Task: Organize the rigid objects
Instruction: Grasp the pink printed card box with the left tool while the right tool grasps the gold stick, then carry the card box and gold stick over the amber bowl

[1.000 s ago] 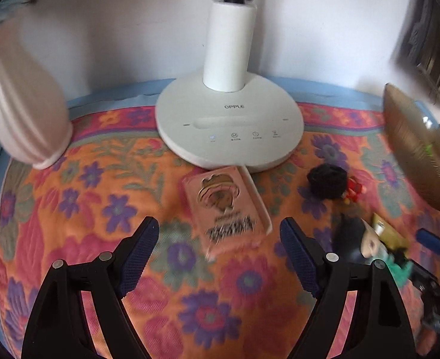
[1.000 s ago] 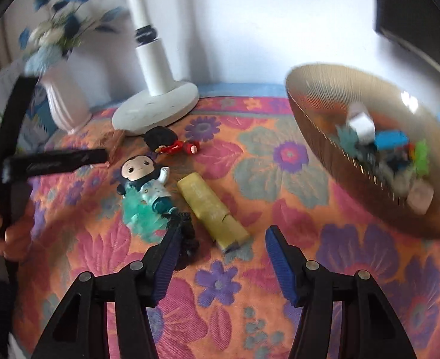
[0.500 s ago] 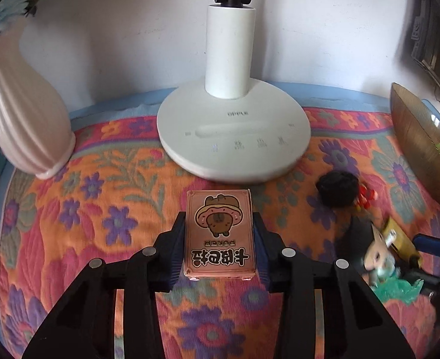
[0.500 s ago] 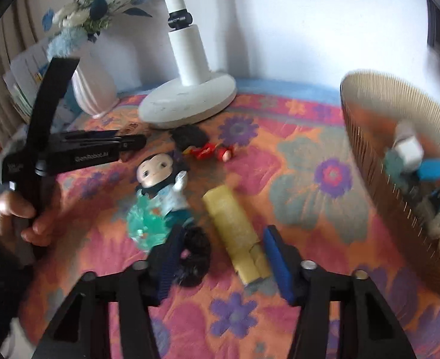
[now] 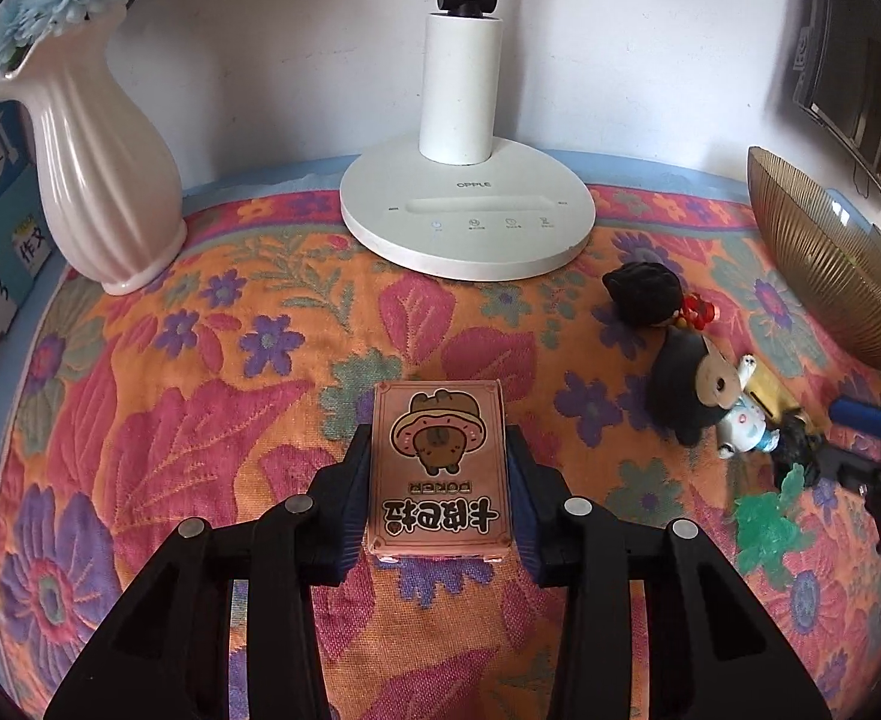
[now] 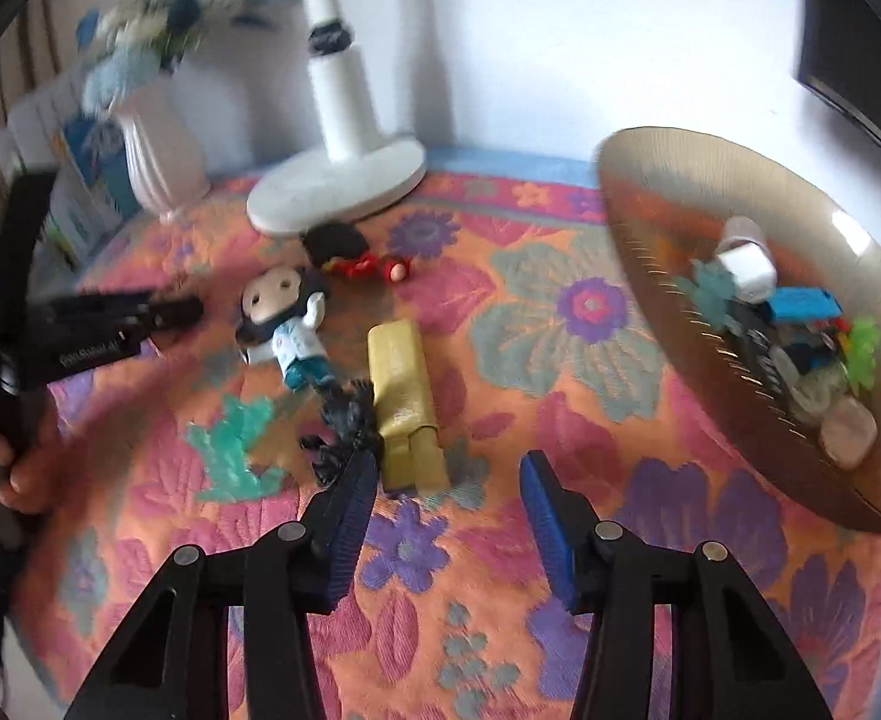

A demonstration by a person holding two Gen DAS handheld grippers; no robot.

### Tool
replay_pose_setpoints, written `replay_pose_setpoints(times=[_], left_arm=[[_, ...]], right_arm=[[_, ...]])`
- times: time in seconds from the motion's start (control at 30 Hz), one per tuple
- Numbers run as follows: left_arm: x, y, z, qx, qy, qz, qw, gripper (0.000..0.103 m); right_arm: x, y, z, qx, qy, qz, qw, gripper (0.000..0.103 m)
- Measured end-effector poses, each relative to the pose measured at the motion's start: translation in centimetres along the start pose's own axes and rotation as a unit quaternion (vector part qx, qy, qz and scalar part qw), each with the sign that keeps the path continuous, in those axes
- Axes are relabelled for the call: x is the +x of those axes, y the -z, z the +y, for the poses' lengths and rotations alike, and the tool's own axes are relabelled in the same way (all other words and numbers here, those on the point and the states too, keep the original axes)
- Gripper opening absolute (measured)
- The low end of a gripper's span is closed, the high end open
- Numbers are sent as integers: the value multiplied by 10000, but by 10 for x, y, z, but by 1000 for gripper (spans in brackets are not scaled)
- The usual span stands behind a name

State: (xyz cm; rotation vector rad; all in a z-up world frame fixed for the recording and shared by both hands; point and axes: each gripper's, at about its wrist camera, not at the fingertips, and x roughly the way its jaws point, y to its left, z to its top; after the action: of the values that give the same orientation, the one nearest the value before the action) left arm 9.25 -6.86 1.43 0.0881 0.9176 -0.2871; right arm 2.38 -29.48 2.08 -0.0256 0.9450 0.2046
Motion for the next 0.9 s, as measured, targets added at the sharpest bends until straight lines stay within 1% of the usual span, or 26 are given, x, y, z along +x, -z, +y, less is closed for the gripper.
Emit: replay_pose_setpoints(times=[0.1,0.17,0.2,0.23,0.27,0.3,0.37,0.4,0.43,0.47,0.53,0.6,0.7,0.83,0.9], left_arm=[[1,-1,2,-27,46,-20,10000,37],[1,0,2,-21,34,-29,10000,37],[1,1,1,-6,19,-35,10000,37],[1,1,1,9,2,-44,10000,37],[2,1,1,14,-9,-49,10000,38],[2,0,0,17,-17,-52,10000,38],[3,0,0,24,-44,-59,10000,38],[3,-1,-1,37,-66,-65,10000,38],[3,0,-1,48,-82,-68,9999,37],[3,0,-2,61,-91,-67,9999,37],[1,1,-2,80,-87,-47,9999,37],[-6,8,-3,44,-3,-8,10000,37],[-20,25,-7,106,108,41,9999,37],[-46,59,-19,314,215,113,9992,37],[-58,75,-26,449,302,140,9984,37]], right_arm=[[5,-11,4,-129,177,-55,9997,48],[14,-17,6,-203,111,10,9997,48],[22,-19,8,-255,54,135,9996,49],[27,-21,10,-306,90,175,9993,48],[27,-22,13,-415,128,85,9990,48],[28,-24,15,-449,133,90,9989,48],[31,-25,10,-372,83,67,9993,48],[29,-23,9,-335,43,53,9994,38],[28,-22,9,-360,-22,25,9993,25],[25,-20,11,-398,-64,20,9992,24],[23,-16,17,-475,10,49,9989,23],[15,-6,18,-469,-16,72,9989,23],[-6,21,15,-368,-44,129,9992,23],[-35,61,12,-167,10,140,9998,23],[-45,74,10,-30,67,132,9999,23]])
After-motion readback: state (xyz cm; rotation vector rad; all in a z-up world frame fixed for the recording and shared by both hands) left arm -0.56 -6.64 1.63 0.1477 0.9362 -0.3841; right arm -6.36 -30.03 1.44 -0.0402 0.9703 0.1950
